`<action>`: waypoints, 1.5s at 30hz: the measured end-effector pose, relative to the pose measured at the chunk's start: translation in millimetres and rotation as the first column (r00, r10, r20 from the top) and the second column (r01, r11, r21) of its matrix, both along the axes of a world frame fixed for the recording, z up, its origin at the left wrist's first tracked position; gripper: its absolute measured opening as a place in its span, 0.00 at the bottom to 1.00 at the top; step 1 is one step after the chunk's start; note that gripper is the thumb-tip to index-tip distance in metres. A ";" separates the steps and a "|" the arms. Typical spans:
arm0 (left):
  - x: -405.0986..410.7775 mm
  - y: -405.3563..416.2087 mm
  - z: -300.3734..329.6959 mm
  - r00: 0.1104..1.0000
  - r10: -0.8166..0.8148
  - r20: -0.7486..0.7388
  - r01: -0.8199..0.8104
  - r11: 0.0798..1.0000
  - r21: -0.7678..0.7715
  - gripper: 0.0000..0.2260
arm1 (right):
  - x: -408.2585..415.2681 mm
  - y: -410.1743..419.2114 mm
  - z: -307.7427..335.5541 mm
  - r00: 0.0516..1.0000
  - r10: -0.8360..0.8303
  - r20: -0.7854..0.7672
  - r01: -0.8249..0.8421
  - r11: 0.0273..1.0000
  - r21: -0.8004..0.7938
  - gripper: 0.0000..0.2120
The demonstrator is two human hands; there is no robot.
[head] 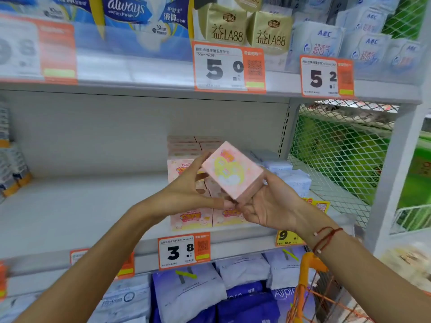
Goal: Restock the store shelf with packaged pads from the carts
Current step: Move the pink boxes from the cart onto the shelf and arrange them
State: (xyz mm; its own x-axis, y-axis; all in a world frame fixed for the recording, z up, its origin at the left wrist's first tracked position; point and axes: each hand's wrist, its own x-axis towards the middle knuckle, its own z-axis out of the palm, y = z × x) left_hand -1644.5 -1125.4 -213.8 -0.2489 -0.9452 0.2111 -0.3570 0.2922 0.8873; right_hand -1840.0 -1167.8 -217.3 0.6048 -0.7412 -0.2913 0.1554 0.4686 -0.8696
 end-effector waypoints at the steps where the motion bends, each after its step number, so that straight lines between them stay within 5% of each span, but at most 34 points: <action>1: -3.0 2.4 0.2 0.999 0.025 -0.022 -0.026 1.000 -0.015 0.46 | 3.2 2.8 0.6 1.000 -0.018 -0.021 0.018 1.000 0.001 0.23; 4: -14.3 6.7 1.3 0.987 0.161 0.018 -0.158 0.983 -0.091 0.49 | 14.2 11.8 4.2 0.993 -0.115 -0.021 0.114 0.993 -0.032 0.22; 7: -24.8 10.0 6.5 0.951 0.224 -0.215 -0.210 0.974 0.084 0.42 | 28.5 22.9 1.0 0.935 -0.342 -0.100 0.261 0.848 -0.461 0.21; 9: -24.2 13.5 9.5 0.874 0.222 -0.431 -0.119 0.960 0.254 0.31 | 29.0 27.7 -5.8 0.748 -0.653 -0.118 0.188 0.378 -0.906 0.32; 11: -19.7 13.5 7.2 0.842 0.205 -0.499 -0.051 0.951 0.304 0.30 | 22.3 29.1 -10.8 0.587 -0.809 0.026 -0.118 -0.118 -0.986 0.33; 13: -17.2 14.1 3.7 0.830 0.193 -0.523 -0.029 0.952 0.305 0.27 | 12.9 27.2 -17.4 0.535 -0.838 0.107 -0.290 -0.301 -0.908 0.33; 17: -16.2 11.9 3.0 0.829 0.217 -0.516 -0.045 0.945 0.324 0.20 | 3.0 27.3 -23.2 0.584 -0.812 0.013 -0.279 -0.216 -0.936 0.33; 24: -20.8 0.3 10.6 0.984 0.173 -0.050 -0.161 0.969 0.188 0.27 | -15.0 13.9 3.9 0.778 -0.506 -0.373 -0.233 0.319 -0.919 0.40; 27: -22.7 -8.9 3.3 0.990 0.116 -0.086 -0.106 0.988 0.109 0.34 | -15.8 3.8 4.2 0.904 -0.402 -0.145 0.120 0.563 -0.818 0.39; 29: -23.8 -13.4 -2.9 0.995 0.062 -0.083 -0.061 0.998 0.023 0.28 | -17.5 -5.4 -0.5 0.931 -0.364 0.020 0.280 0.681 -0.677 0.41; 32: -26.1 -25.0 -4.9 0.995 0.038 -0.090 -0.046 0.995 -0.089 0.23 | -14.0 -15.5 -5.0 0.926 -0.373 0.054 0.323 0.713 -0.622 0.38; 34: -20.4 -41.9 1.3 0.993 0.110 0.037 -0.099 0.968 -0.230 0.24 | -10.8 -31.4 -4.6 0.873 -0.481 -0.077 0.280 0.624 -0.729 0.33; 38: -9.5 -80.9 24.4 0.735 0.350 0.580 -0.053 0.883 -0.466 0.27 | -10.2 -77.8 -0.3 0.690 -0.652 -0.314 0.055 0.480 -0.876 0.30; 41: -9.4 -98.8 31.4 0.490 0.449 0.747 -0.028 0.865 -0.502 0.24 | -4.3 -100.8 -1.4 0.623 -0.639 -0.451 -0.120 0.492 -0.862 0.20; 45: -2.6 -109.9 25.0 0.299 0.449 0.842 -0.036 0.887 -0.460 0.25 | 9.8 -119.5 -8.1 0.453 -0.606 -0.654 -0.346 0.557 -0.755 0.23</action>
State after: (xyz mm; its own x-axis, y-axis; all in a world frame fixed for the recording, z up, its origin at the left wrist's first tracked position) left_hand -1647.1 -1235.3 -188.8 -0.2413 -0.9279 0.2843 -0.9634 0.1939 -0.1849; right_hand -1830.2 -1287.2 -225.4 0.2912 -0.9446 0.1516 -0.8062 -0.3276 -0.4927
